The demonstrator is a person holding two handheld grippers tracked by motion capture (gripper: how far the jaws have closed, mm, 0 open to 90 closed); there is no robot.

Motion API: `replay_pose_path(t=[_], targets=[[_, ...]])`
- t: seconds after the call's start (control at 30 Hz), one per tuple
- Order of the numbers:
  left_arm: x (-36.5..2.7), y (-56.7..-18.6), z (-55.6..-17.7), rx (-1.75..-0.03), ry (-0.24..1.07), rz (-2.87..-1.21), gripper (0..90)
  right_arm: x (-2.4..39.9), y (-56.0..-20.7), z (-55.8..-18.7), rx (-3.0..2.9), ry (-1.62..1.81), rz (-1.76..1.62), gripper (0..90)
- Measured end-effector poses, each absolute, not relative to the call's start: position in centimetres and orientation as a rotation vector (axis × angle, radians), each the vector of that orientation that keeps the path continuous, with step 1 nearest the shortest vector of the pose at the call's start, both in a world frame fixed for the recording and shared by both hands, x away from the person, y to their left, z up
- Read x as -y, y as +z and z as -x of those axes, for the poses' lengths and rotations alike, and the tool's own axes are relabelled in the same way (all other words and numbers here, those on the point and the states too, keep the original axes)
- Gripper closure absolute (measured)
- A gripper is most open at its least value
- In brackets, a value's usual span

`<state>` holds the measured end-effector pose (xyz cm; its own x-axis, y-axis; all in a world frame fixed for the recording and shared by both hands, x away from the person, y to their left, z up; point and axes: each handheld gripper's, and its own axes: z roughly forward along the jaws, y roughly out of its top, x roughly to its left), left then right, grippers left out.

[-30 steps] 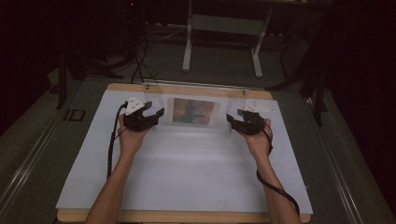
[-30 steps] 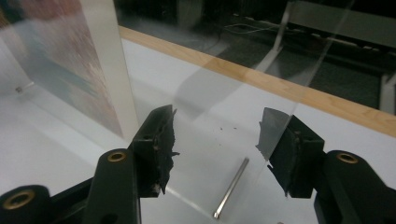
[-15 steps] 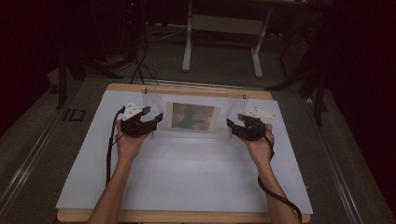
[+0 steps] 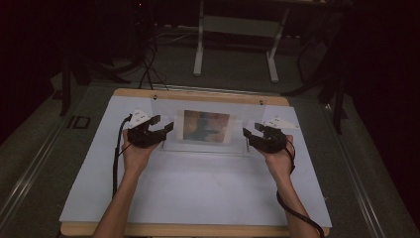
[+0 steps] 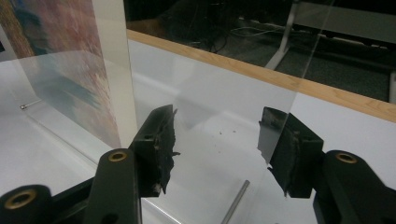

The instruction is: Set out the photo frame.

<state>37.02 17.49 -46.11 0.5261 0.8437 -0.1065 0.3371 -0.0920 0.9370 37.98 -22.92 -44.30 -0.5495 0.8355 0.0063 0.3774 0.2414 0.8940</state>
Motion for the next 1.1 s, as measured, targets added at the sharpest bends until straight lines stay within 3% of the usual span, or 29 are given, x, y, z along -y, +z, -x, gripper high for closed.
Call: replay_pose_path(t=[1.1], targets=[[-17.6, -45.3, -35.2, -1.028, 0.517, -1.664, 39.1, 23.4, -43.7, -35.4, -2.042, 1.301, -1.124, 46.5]])
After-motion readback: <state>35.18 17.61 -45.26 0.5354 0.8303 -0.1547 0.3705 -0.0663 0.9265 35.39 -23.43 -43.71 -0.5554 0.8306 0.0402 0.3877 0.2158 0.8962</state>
